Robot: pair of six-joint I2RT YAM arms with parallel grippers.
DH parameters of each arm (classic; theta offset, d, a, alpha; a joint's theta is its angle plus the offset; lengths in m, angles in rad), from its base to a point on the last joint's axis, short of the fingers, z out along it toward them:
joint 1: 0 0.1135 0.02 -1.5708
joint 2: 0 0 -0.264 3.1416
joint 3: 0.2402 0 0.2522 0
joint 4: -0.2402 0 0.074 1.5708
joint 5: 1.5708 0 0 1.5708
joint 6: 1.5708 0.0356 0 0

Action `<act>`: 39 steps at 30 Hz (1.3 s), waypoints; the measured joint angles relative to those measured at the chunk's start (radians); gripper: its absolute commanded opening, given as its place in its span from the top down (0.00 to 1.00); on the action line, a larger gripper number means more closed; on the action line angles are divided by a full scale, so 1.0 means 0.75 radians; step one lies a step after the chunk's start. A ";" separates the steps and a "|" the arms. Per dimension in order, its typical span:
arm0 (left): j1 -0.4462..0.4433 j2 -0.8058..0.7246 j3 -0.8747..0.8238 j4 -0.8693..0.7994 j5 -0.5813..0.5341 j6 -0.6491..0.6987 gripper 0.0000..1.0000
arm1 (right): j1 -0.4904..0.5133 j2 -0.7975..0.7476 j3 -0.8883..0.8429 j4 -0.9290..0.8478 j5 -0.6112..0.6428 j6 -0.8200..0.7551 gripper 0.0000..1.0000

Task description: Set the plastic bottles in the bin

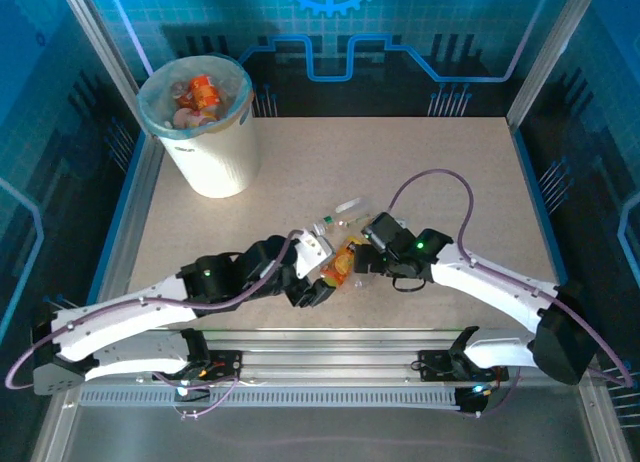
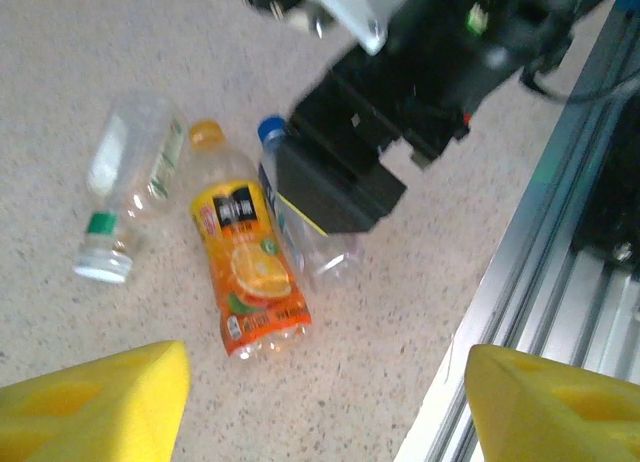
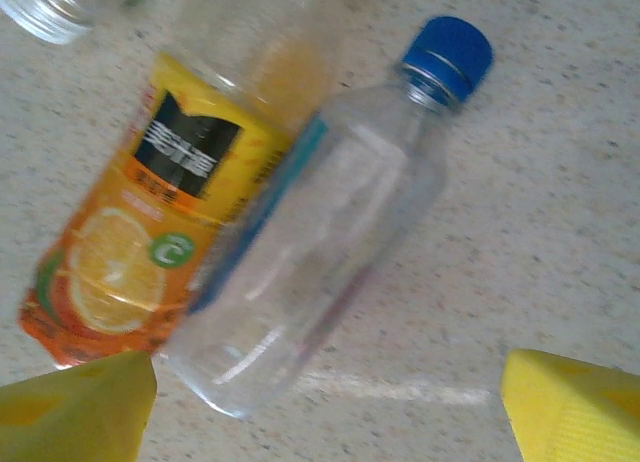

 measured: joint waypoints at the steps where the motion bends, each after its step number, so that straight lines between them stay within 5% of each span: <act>1: -0.003 0.017 -0.015 0.011 0.000 -0.006 0.24 | 0.000 0.013 -0.005 0.029 -0.005 0.004 0.09; 19: -0.008 0.008 -0.091 0.112 -0.045 -0.045 0.21 | -0.001 0.269 -0.085 0.161 -0.043 0.031 0.20; 27: -0.008 -0.002 -0.103 0.120 -0.070 -0.057 0.19 | -0.003 0.261 -0.122 0.161 -0.044 0.036 0.36; 39: -0.008 -0.030 0.080 0.080 -0.214 -0.198 0.17 | 0.002 -0.224 -0.173 0.015 -0.054 -0.009 0.49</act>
